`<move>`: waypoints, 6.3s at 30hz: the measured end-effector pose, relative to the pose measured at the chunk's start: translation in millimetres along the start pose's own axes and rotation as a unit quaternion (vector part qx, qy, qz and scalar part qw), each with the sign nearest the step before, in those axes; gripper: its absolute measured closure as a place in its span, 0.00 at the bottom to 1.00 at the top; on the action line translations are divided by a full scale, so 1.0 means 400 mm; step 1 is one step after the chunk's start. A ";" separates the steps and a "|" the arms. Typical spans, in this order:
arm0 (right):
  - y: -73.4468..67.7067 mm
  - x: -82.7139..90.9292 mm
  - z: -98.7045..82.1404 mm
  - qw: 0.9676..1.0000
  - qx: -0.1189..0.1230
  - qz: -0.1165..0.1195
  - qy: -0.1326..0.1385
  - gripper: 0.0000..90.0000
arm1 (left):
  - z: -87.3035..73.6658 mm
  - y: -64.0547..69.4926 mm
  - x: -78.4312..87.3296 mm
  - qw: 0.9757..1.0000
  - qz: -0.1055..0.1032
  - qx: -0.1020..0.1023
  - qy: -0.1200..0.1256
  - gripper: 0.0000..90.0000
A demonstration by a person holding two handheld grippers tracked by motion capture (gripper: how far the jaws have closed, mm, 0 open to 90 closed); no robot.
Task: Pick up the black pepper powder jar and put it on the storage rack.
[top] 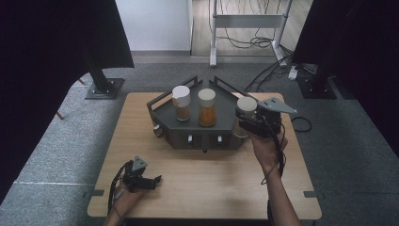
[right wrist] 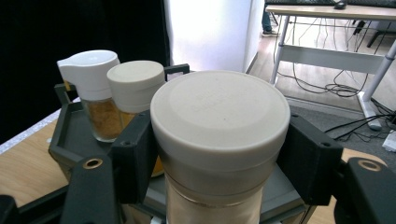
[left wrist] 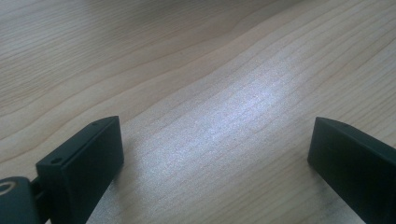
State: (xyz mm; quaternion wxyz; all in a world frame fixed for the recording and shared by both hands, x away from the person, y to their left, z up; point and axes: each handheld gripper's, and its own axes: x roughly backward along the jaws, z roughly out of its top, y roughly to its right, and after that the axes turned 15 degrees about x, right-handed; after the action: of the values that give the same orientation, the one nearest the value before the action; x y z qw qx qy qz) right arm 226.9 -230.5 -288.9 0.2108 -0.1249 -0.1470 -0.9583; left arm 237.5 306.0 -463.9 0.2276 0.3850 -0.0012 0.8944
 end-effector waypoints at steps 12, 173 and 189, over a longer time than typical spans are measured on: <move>0.013 -0.054 0.032 1.000 0.003 -0.010 -0.005 0.37 | -0.001 0.000 0.000 1.000 0.000 0.000 0.001 0.04; 0.008 0.002 -0.217 0.996 0.000 0.047 -0.071 0.17 | -0.001 -0.001 0.000 1.000 -0.004 -0.004 0.000 0.04; -0.009 -0.011 -0.273 0.993 0.001 0.059 -0.103 0.17 | -0.001 -0.001 -0.001 1.000 -0.004 -0.005 0.001 0.04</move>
State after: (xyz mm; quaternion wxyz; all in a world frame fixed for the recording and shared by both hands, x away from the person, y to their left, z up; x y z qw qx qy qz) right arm 209.6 -262.2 -392.2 0.2503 -0.2313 -0.1616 -0.9261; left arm 237.5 306.4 -464.6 0.2333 0.3833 -0.0039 0.8937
